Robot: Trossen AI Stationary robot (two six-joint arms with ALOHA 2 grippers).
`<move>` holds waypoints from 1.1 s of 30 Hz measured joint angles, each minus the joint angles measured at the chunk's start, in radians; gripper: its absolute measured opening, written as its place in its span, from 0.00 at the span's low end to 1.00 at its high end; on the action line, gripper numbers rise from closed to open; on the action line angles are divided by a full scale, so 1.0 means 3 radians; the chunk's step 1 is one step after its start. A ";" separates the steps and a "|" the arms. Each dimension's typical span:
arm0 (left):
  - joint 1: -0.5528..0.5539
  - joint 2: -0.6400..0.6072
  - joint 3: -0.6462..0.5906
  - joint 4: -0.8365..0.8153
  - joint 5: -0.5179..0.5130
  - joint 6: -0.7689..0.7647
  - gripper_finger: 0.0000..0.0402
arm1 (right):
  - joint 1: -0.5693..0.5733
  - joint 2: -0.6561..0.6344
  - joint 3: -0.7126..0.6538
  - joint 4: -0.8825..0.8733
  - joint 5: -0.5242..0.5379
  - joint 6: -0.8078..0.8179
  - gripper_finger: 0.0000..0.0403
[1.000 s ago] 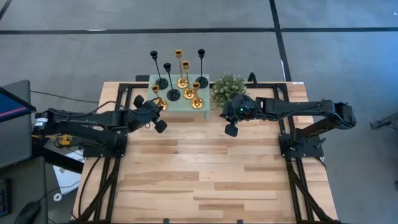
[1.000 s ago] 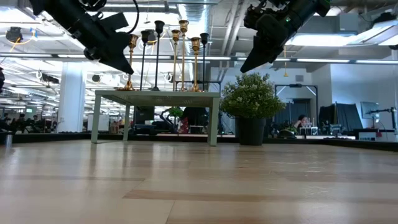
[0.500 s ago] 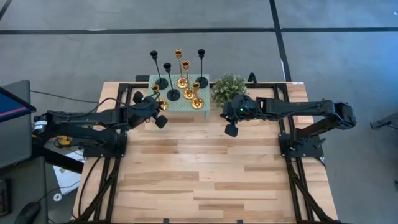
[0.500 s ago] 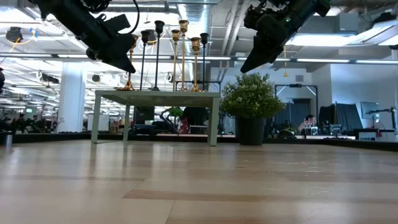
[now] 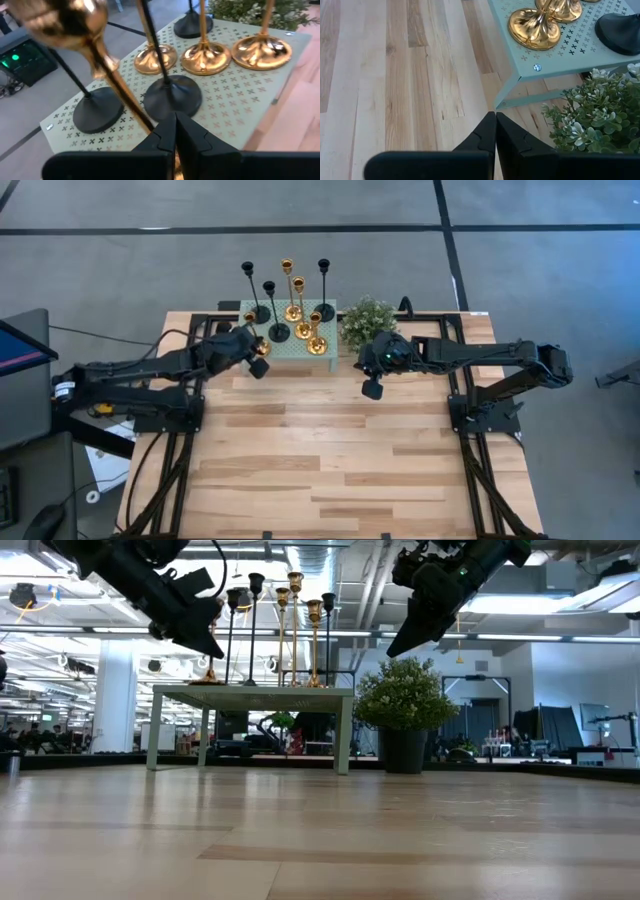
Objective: Pick & Place candle stick holders
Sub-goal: Put the gold candle holder on the shelf aligned with the gold candle holder, then return to Home Position
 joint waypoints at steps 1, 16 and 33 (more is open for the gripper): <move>0.0044 0.0000 0.0000 0.0000 0.0021 0.0000 0.02 | -0.0001 0.0000 -0.0001 0.0000 -0.0001 0.0001 0.00; 0.0319 0.0001 -0.0519 0.0495 0.0443 -0.0180 0.01 | -0.0001 -0.0001 0.0000 0.0001 -0.0001 0.0001 0.00; -0.0150 -0.0450 -0.0669 0.0893 0.0931 -0.0274 0.01 | -0.0004 0.0000 -0.0001 0.0013 0.0000 -0.0006 0.00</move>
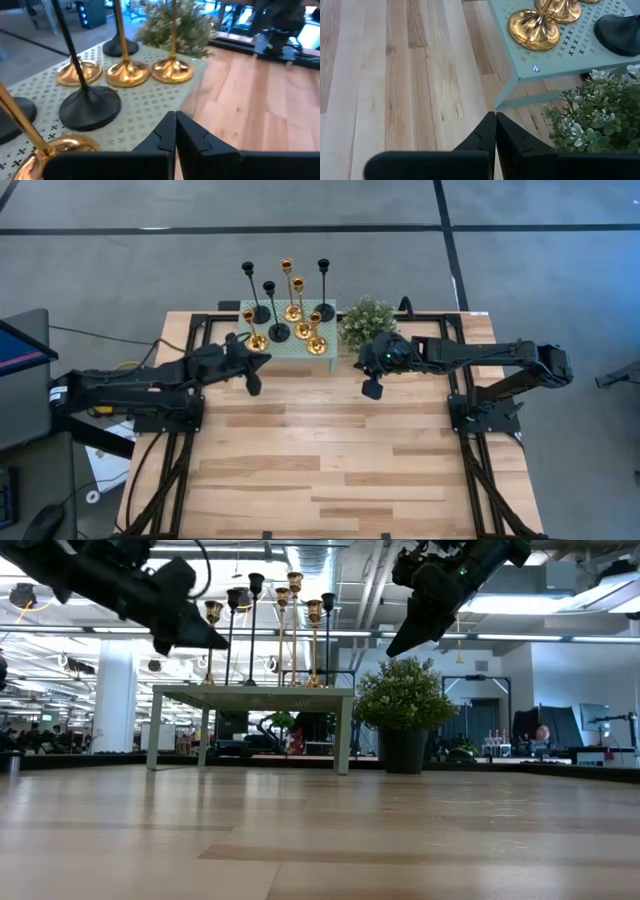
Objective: Pick & Place candle stick holders
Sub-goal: Return to Home Position
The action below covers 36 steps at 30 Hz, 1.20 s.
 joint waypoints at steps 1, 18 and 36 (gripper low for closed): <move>-0.0048 -0.0068 0.0000 -0.0045 -0.0030 0.0013 0.01 | 0.0000 0.0000 0.0000 0.0000 0.0001 -0.0013 0.00; -0.0507 -0.0876 0.0004 -0.0803 -0.0181 0.0280 0.01 | -0.0036 -0.0001 0.0000 0.0332 -0.0379 -0.0459 0.00; -0.0979 -0.1515 0.0004 -0.1305 -0.0366 0.0607 0.02 | -0.0090 -0.0412 -0.0001 0.0048 -0.0476 -0.0465 0.00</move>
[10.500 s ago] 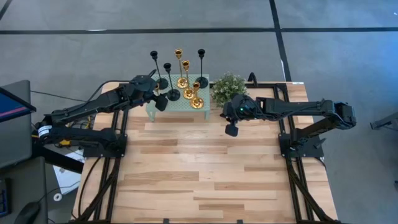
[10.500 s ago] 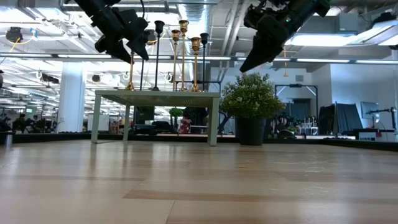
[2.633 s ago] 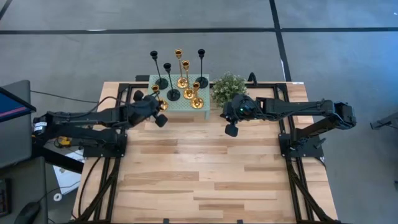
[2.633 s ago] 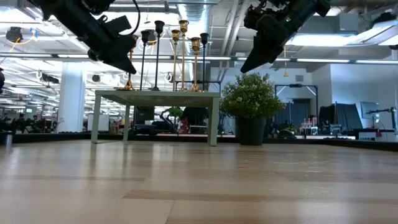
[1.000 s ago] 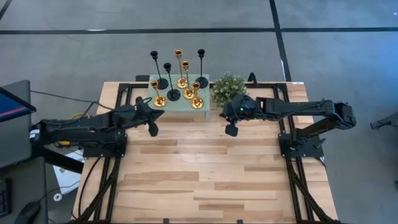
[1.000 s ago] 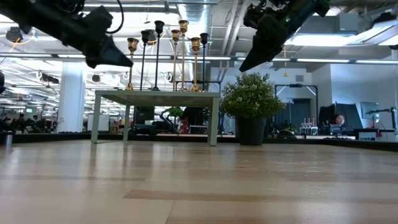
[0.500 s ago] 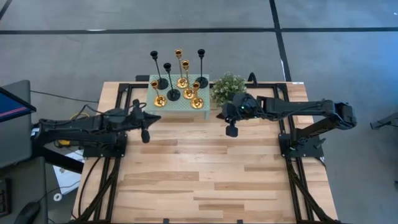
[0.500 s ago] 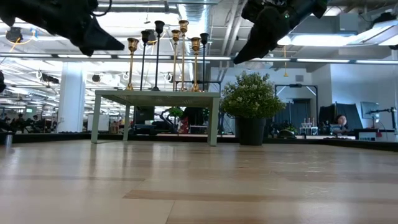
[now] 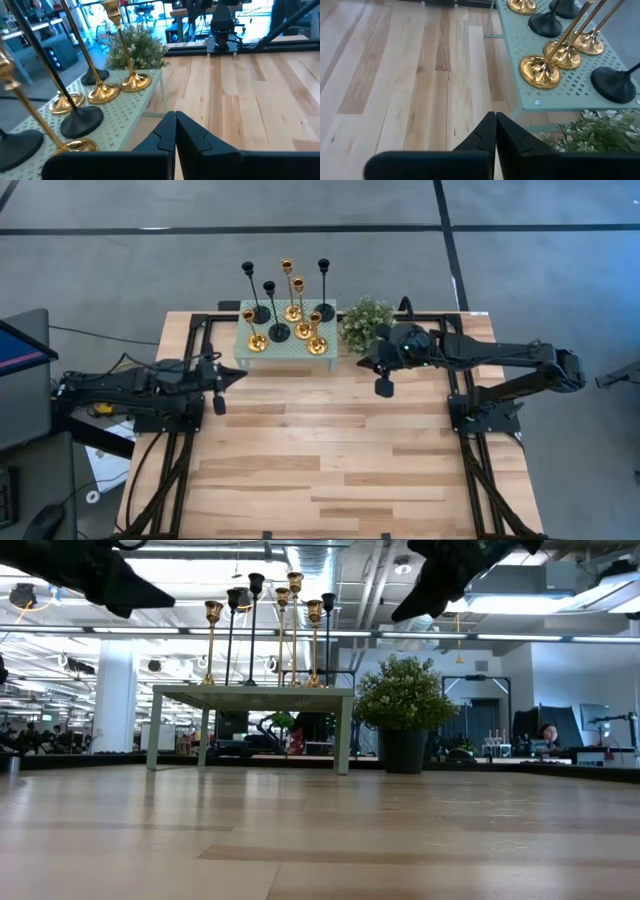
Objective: Pick & Place candle stick holders
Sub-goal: Return to Home Position
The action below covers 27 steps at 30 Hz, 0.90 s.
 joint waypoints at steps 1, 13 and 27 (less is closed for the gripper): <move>-0.0003 -0.0062 0.0000 -0.0052 -0.0005 0.0031 0.02 | 0.0000 -0.0024 0.0000 -0.0019 0.0000 0.0000 0.00; -0.0002 -0.0541 -0.0004 -0.0385 -0.0037 -0.0002 0.02 | 0.0005 -0.0167 0.0001 -0.0063 0.0000 0.0000 0.00; -0.0003 -0.0545 -0.0363 0.0121 0.0303 0.0076 0.02 | 0.0005 -0.0167 0.0001 -0.0053 0.0000 -0.0001 0.00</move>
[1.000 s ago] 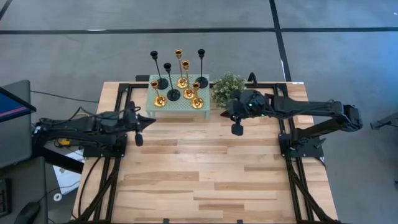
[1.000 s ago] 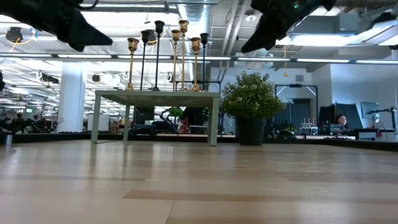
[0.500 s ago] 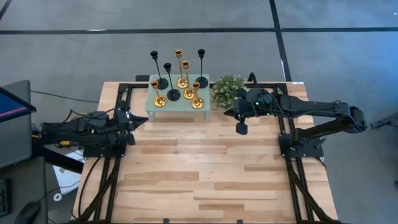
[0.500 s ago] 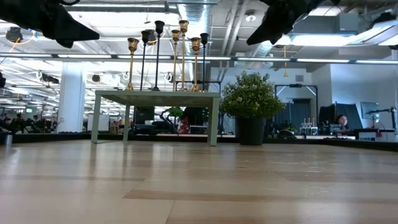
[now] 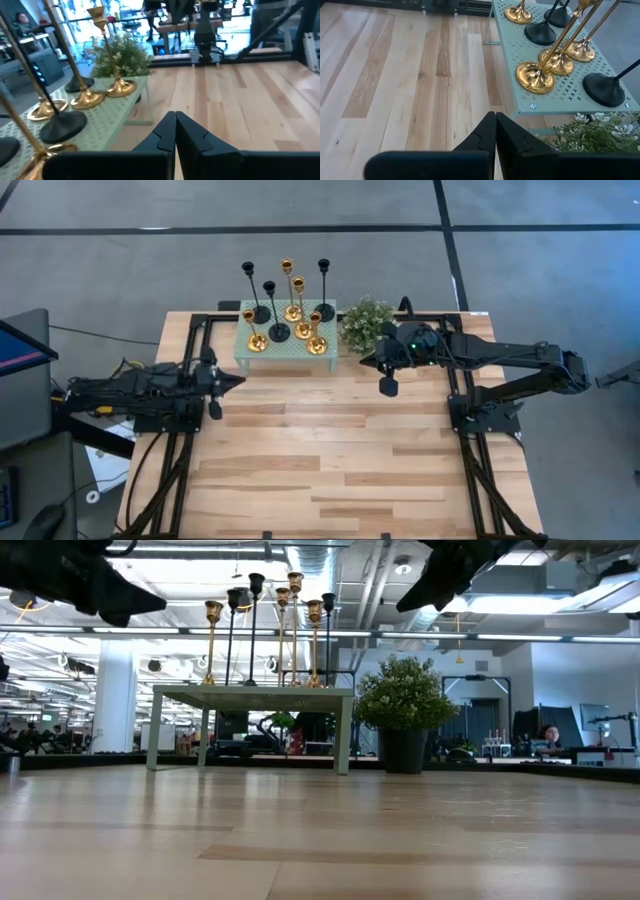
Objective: Pick & Place candle stick holders
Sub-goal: Return to Home Position
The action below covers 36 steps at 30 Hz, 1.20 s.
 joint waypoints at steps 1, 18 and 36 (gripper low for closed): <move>0.0000 0.0001 -0.0014 0.0016 -0.0031 0.0001 0.02 | 0.0000 0.0001 -0.0001 0.0000 0.0000 0.0000 0.00; 0.0001 0.0457 -0.0039 0.0102 -0.0063 -0.0050 0.02 | 0.0000 0.0003 0.0000 0.0004 0.0000 0.0003 0.00; 0.0008 -0.0006 -0.0088 0.0006 0.0594 0.0084 0.02 | 0.0004 0.0019 0.0000 -0.0045 -0.0042 0.0007 0.00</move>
